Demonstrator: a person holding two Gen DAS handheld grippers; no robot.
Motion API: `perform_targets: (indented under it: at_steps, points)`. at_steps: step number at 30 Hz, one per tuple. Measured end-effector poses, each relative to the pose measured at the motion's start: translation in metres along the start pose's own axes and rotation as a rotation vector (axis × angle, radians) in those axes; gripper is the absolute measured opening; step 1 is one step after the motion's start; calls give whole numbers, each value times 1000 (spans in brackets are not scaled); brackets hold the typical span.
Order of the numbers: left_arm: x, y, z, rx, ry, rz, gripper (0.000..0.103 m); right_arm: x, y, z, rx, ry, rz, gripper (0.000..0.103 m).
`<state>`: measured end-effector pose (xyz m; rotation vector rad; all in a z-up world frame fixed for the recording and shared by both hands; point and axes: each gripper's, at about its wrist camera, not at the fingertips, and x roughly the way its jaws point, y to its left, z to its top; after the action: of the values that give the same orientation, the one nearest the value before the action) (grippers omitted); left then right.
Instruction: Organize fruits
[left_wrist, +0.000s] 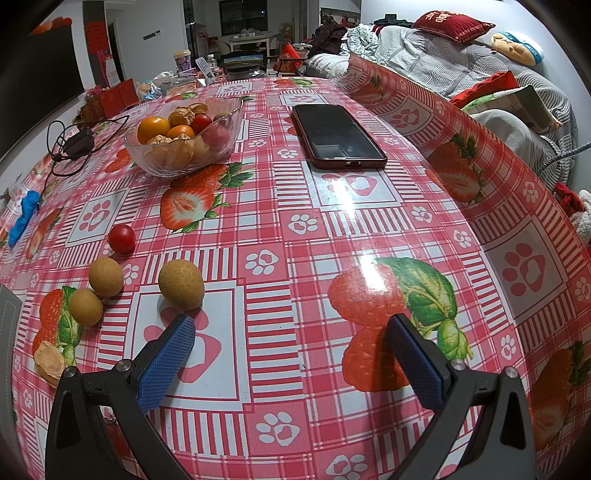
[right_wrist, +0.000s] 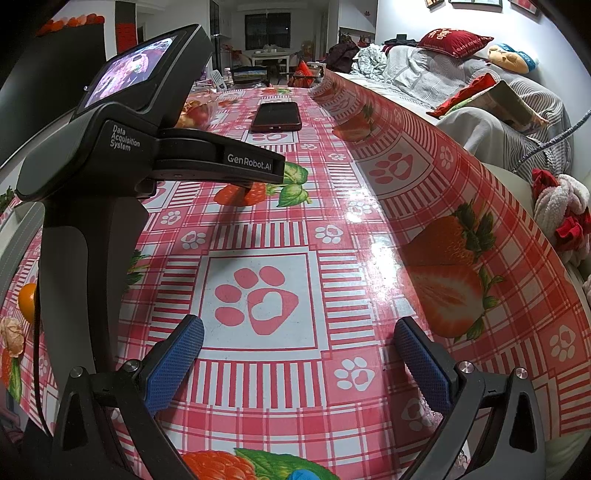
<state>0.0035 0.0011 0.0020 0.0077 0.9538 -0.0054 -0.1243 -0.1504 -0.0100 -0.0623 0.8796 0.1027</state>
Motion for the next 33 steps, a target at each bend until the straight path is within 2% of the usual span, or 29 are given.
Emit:
perform_targets:
  at_steps: [33]
  points:
    - [0,0,0,0,-1,0,103,5,0,5,15,35,-7,103]
